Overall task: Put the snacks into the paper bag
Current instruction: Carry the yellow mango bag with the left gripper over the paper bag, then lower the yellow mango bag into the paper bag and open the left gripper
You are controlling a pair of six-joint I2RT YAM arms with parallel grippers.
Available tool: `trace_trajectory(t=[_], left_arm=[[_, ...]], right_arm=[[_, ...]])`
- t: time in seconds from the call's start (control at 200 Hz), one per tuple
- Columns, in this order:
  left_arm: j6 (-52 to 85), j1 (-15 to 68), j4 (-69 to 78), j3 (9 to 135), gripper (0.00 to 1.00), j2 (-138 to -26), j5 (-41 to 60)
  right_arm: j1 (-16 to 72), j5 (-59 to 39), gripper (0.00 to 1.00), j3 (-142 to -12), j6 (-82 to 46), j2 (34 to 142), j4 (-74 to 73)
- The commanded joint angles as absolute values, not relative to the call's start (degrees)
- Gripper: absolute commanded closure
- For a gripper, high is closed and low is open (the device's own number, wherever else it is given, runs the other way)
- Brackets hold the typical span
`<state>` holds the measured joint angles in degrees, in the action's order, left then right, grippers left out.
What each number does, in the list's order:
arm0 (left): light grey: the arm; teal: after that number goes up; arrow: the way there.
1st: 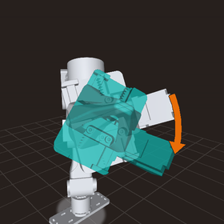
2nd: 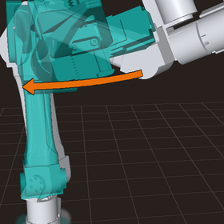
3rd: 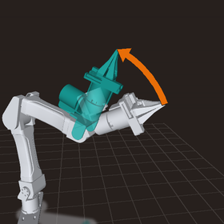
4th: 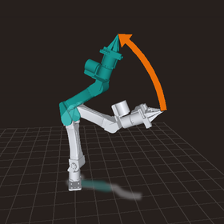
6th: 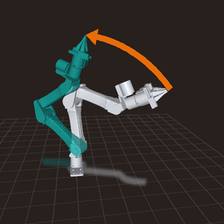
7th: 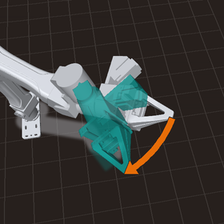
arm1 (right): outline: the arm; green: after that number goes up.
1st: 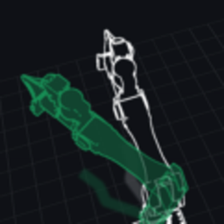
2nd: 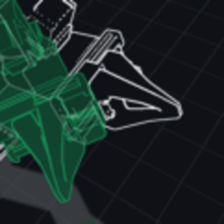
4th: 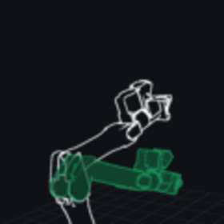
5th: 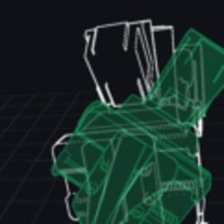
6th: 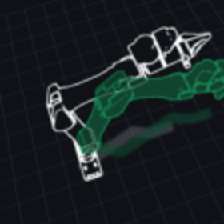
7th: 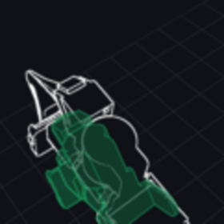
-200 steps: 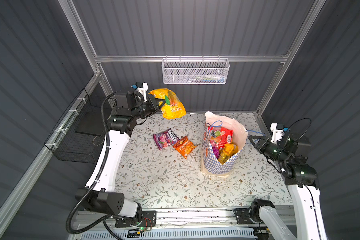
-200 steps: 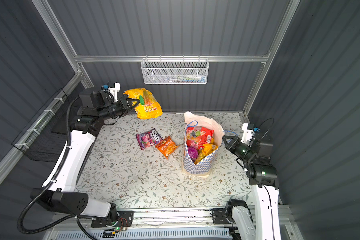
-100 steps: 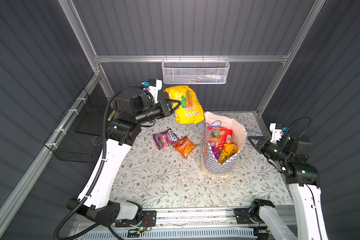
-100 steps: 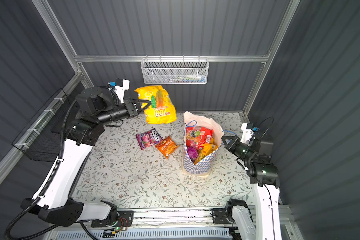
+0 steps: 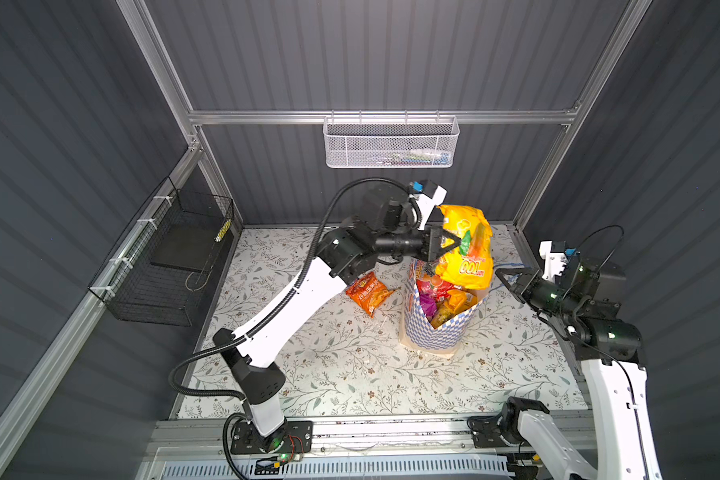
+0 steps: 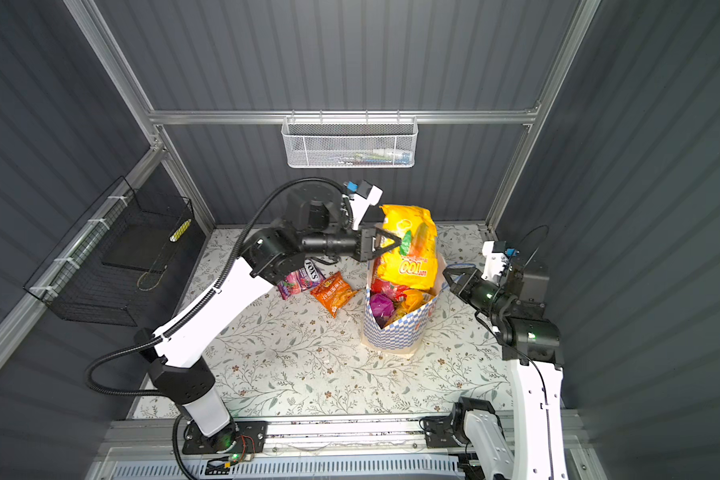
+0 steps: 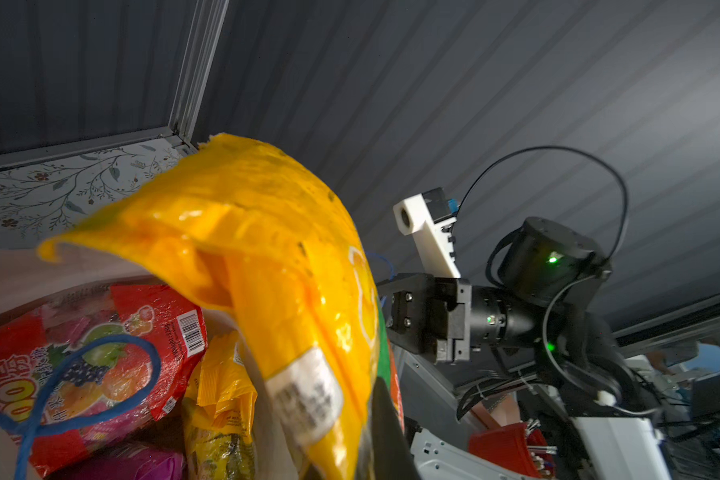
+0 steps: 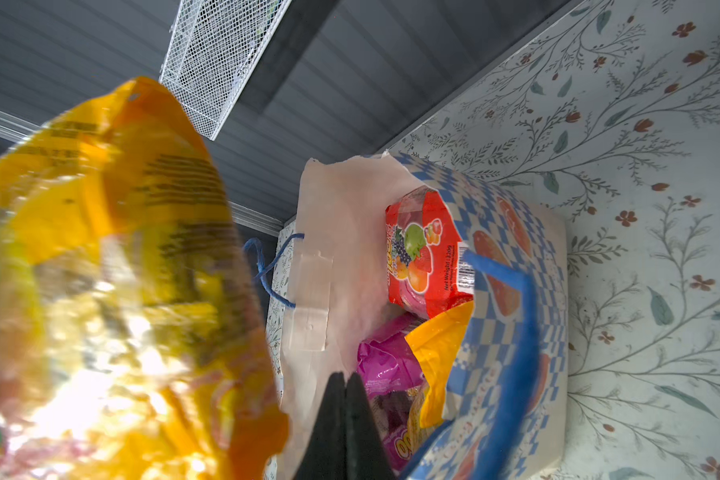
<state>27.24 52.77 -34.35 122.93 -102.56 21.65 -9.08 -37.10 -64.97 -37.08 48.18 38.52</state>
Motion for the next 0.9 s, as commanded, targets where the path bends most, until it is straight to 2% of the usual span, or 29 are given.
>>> trace_trajectory(t=[0.0, 0.16, 0.395, 0.53, 0.896], left_arm=[[19.7, 53.7, -36.3, 126.1, 1.0, -102.2, 12.4], [17.0, 54.4, -36.4, 123.7, 1.0, -103.0, 7.9], [14.0, 56.8, -40.9, 124.8, 1.0, -107.3, 8.9], [13.9, 57.1, -41.9, 122.8, 1.0, -107.7, 15.4], [11.3, 57.9, -46.1, 121.0, 1.0, -114.5, 18.5]], right_arm=[[-9.1, -39.2, 1.0, -67.0, -37.0, 47.6, 37.3], [-9.0, -39.1, 1.0, -67.3, -36.9, 47.1, 38.0], [-9.0, -39.0, 1.0, -68.9, -36.5, 48.2, 38.5], [-9.0, -38.9, 1.0, -69.5, -36.8, 48.8, 38.0], [-6.0, -37.4, 1.0, -68.9, -38.6, 51.1, 34.6]])
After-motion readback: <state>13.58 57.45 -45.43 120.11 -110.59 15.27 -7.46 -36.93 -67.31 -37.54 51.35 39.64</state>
